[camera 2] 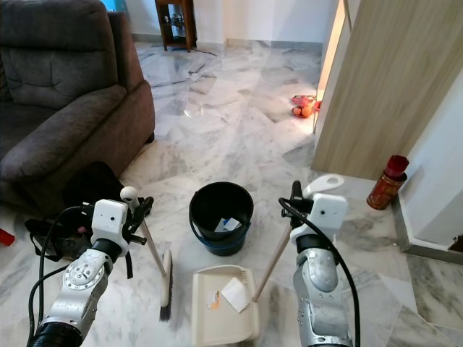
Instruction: Sweep floor
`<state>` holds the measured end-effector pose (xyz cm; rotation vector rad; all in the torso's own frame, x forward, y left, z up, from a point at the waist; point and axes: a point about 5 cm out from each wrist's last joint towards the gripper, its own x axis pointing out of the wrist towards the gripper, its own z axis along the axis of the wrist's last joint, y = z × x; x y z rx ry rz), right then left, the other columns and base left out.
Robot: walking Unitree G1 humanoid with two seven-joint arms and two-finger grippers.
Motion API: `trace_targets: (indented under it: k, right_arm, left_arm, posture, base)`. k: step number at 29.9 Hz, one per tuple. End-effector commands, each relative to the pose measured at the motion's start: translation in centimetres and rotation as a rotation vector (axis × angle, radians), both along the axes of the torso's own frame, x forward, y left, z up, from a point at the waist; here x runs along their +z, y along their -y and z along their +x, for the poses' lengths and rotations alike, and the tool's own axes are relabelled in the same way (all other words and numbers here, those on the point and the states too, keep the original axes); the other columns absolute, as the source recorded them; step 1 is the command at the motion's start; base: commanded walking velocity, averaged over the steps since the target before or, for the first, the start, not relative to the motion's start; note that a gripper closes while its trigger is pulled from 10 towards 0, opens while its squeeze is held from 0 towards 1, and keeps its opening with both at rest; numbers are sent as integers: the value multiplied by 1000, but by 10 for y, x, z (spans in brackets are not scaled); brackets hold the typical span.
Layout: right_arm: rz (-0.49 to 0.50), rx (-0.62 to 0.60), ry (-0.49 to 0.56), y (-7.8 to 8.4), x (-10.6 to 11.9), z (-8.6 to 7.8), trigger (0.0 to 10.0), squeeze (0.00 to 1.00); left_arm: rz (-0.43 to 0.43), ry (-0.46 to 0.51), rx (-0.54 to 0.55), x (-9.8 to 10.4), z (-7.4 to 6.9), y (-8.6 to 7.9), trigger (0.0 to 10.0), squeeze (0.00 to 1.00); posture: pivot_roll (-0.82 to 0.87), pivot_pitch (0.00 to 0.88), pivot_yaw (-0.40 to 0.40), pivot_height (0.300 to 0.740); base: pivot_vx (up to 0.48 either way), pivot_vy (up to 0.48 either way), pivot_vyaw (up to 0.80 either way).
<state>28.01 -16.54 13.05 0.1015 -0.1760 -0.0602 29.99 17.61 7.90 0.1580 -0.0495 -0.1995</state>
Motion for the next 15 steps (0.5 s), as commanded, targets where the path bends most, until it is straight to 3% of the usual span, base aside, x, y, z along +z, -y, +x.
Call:
trace_targets:
  k: [1, 15]
  right_arm:
    - [17, 22, 59, -7, 18, -5, 10000, 0]
    - [37, 67, 222, -29, 82, -11, 10000, 0]
  left_arm:
    - [22, 49, -7, 9, 4, -1, 10000, 0]
    - [24, 44, -10, 7, 3, 1, 10000, 0]
  posture:
    - [20, 21, 65, 740]
    - [19, 26, 61, 740]
  base:
    - [0, 0, 0]
    - [0, 0, 0]
